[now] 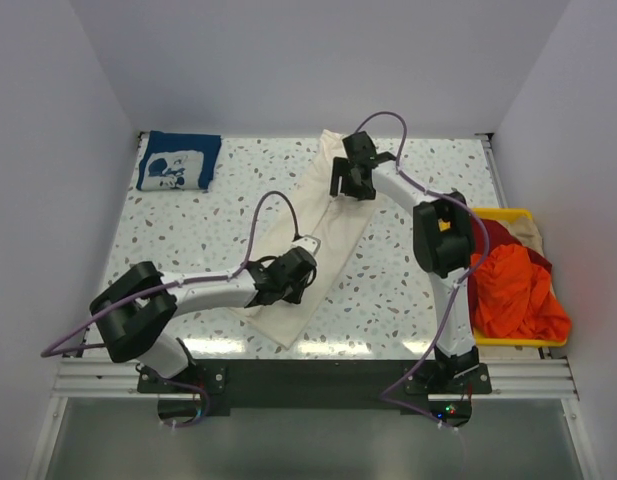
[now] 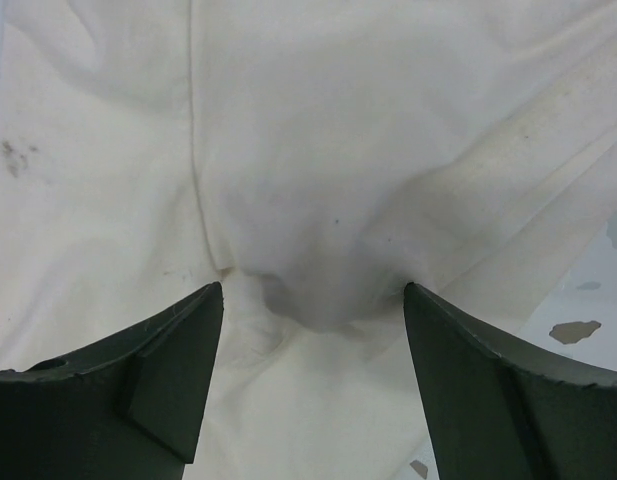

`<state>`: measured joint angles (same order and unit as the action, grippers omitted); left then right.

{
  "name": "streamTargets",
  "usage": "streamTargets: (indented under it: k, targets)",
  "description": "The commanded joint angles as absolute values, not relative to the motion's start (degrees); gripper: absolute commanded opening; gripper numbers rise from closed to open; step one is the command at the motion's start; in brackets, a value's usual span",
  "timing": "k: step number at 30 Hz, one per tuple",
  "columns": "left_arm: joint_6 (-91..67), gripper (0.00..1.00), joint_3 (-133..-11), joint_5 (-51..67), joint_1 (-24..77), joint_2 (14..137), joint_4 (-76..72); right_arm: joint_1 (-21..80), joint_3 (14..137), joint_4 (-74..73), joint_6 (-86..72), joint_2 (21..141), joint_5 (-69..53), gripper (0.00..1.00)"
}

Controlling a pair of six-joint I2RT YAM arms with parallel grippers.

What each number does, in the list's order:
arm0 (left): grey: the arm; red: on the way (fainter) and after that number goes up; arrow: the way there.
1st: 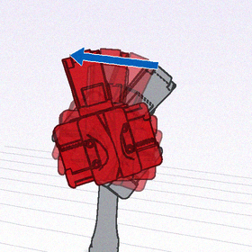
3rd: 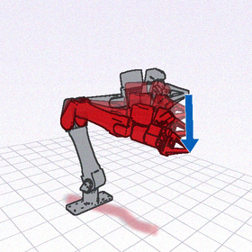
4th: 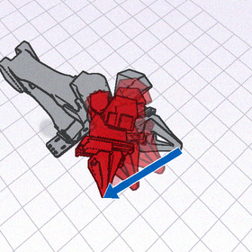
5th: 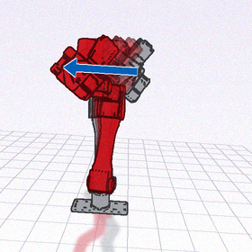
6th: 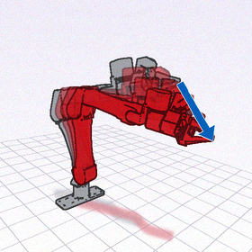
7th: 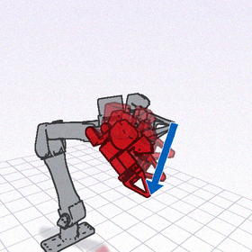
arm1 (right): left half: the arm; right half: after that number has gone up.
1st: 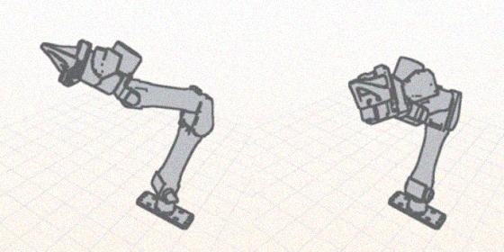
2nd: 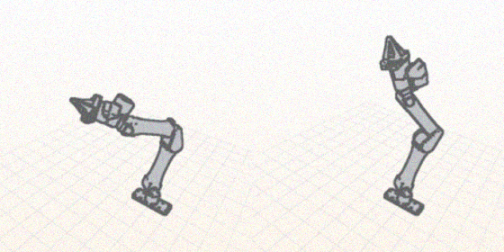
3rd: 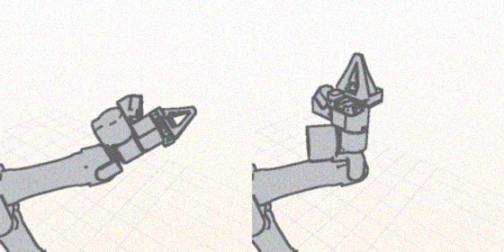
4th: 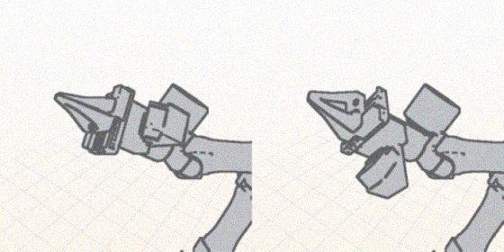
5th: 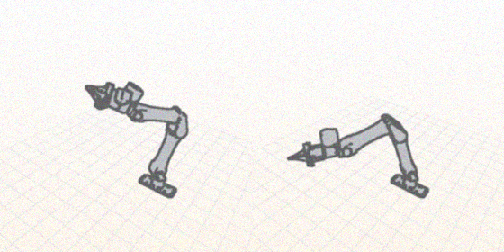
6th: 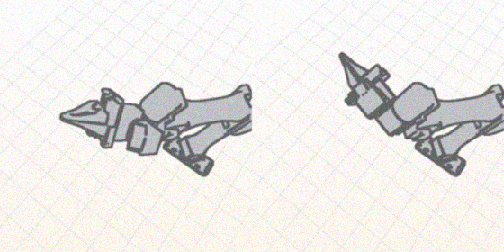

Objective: Fold and stack the t-shirts
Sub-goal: Fold the tshirt

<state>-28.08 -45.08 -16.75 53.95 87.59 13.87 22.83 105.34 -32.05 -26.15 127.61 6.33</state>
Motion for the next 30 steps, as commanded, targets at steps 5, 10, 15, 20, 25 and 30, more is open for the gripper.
streamTargets:
  k: [5,10,15,20,25,30]
  targets:
    - [-33.9,0.35,-45.4,-14.6,59.8,91.6,8.7,22.7,108.6,-31.5,-25.7,131.3,7.1,0.76]
    - [-36.6,0.35,-48.2,-9.4,60.9,95.5,3.5,22.2,112.8,-33.3,-23.7,135.7,8.2,0.76]
    - [-39.5,0.35,-51.9,-4.5,60.9,100.4,-4.0,21.9,120.0,-35.2,-22.0,140.0,7.7,0.77]
    - [-40.7,0.41,-57.0,-0.3,60.1,104.0,-8.6,21.5,126.9,-36.0,-20.7,144.0,5.5,0.82]
    - [-41.8,0.45,-60.1,5.8,57.5,104.2,-11.5,21.5,131.3,-36.6,-20.0,144.9,2.5,0.87]
    - [-40.3,0.47,-59.5,7.6,54.4,98.5,-11.3,21.4,133.1,-37.9,-19.1,141.3,1.7,0.94]
